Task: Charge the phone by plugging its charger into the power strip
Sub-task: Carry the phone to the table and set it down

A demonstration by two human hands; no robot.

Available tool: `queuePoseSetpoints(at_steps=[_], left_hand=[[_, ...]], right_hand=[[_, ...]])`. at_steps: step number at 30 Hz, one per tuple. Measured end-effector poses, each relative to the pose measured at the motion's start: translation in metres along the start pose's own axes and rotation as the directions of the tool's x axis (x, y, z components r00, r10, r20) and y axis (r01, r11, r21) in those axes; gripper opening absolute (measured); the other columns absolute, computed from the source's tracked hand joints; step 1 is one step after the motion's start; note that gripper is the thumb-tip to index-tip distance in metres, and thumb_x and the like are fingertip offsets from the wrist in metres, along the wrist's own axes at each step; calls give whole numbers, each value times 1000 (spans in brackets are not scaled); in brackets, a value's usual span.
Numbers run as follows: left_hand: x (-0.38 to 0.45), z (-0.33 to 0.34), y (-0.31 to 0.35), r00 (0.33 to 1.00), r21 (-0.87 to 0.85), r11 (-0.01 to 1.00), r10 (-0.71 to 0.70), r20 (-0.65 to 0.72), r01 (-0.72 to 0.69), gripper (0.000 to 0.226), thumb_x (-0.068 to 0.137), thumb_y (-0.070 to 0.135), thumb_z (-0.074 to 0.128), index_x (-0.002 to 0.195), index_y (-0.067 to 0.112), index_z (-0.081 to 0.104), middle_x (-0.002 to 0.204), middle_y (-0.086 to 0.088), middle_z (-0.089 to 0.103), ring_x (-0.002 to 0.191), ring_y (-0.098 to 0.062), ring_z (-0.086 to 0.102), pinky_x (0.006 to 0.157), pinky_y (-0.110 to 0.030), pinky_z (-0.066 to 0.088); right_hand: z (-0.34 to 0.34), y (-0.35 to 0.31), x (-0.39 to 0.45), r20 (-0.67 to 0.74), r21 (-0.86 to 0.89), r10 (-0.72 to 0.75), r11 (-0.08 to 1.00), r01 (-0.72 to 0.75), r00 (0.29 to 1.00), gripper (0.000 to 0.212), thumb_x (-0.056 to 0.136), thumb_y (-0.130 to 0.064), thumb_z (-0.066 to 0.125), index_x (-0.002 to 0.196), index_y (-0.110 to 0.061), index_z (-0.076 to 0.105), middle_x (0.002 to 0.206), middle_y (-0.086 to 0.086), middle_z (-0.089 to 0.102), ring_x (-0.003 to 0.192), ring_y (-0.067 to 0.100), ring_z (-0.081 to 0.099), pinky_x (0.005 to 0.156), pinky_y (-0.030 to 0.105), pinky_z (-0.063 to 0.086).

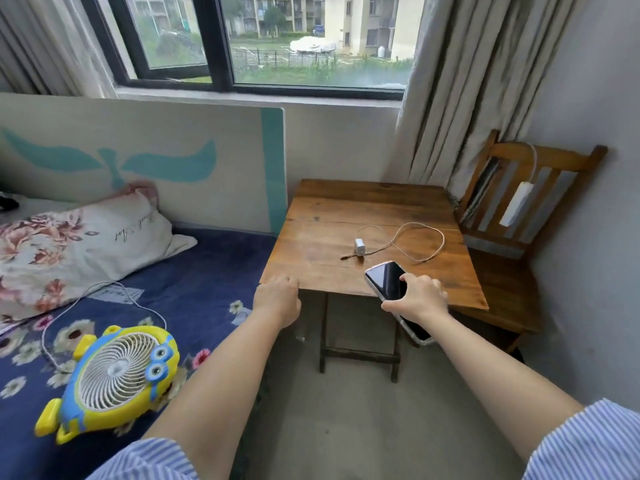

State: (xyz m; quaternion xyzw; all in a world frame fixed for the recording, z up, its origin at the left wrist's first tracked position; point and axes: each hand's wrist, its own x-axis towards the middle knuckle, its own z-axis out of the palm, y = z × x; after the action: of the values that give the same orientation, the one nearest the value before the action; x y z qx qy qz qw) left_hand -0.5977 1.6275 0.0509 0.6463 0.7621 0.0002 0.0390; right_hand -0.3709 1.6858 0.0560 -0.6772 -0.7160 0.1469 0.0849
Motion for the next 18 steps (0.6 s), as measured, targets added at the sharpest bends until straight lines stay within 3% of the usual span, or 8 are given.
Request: queuePoseSetpoints(at_steps=[10, 18], left_hand=[[157, 47, -54, 969, -17, 989, -142, 200, 149, 25, 91, 18, 39, 112, 7, 49, 120, -12, 54, 109, -30, 50, 87, -39, 45], [273, 98, -113, 941, -40, 991, -106, 322, 125, 23, 92, 14, 36, 108, 5, 49, 117, -12, 53, 105, -29, 50, 87, -38, 44]], right_hand=[[65, -76, 190, 204, -49, -82, 994, 94, 976, 54, 63, -47, 69, 104, -16, 54, 110, 12, 57, 107, 30, 45, 87, 38, 39], [147, -128, 304, 294, -112, -66, 988, 103, 953, 51, 64, -46, 68, 102, -16, 52, 110, 11, 55, 106, 29, 44, 86, 39, 39]])
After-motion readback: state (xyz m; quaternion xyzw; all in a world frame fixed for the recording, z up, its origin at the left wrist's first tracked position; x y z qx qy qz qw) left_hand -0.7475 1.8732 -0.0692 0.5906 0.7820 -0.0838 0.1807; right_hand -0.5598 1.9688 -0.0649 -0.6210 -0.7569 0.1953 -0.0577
